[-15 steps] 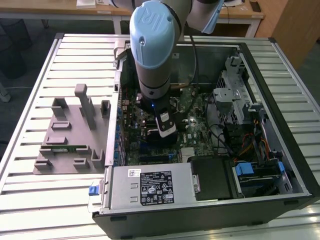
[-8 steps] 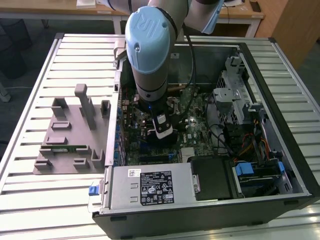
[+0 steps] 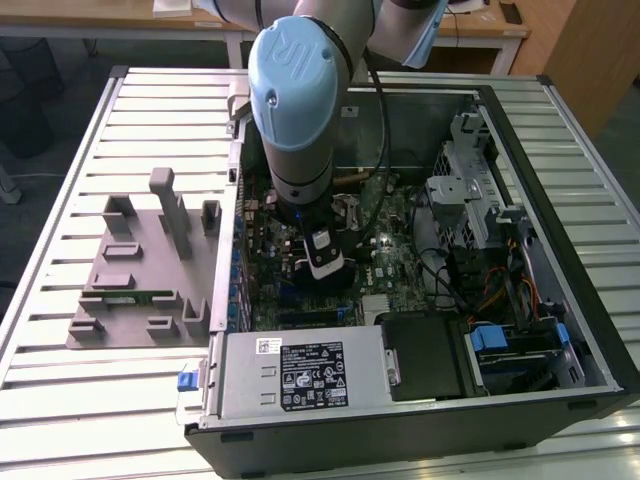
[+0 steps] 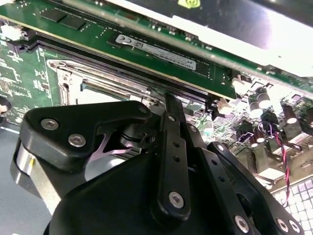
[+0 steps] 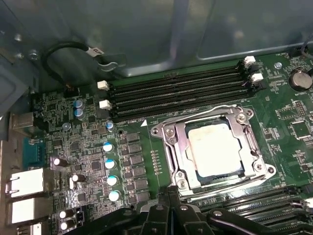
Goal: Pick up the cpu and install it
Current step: 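Install the second cpu locking lever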
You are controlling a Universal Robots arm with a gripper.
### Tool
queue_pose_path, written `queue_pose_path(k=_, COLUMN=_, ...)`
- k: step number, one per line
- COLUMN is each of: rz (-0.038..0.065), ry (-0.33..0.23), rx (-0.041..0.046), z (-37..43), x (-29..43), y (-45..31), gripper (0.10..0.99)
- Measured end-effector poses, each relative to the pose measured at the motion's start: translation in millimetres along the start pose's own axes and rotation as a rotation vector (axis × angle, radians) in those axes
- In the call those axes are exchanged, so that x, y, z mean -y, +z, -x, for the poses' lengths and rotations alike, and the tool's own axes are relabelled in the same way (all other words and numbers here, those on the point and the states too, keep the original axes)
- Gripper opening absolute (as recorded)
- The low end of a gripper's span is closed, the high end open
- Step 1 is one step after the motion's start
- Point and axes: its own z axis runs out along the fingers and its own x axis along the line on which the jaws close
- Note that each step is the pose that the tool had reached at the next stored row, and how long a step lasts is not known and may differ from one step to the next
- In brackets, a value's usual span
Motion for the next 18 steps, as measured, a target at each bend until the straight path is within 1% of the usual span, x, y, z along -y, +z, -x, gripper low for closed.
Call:
queue_pose_path(k=5, rz=0.001, ry=0.0, rx=0.0002, z=-1.6, x=-7.0, y=2.9, gripper=0.106)
queue_pose_path(k=9, rz=-0.001, ry=0.0, rx=-0.0002, z=-1.8, x=-7.5, y=2.2, gripper=0.106)
queue_pose_path(k=11, rz=0.0, ry=0.0, rx=0.0, z=-1.8, x=-8.7, y=-0.6, gripper=0.106)
queue_pose_path(k=16, rz=-0.001, ry=0.0, rx=0.0001, z=-1.6, x=-13.7, y=-14.2, gripper=0.106)
queue_pose_path(k=17, rz=-0.005, ry=0.0, rx=0.001, z=-1.6, x=-14.5, y=-16.0, gripper=0.106)
queue_pose_path(k=18, rz=-0.014, ry=-0.001, rx=0.003, z=-1.5, x=-15.2, y=-17.4, gripper=0.106)
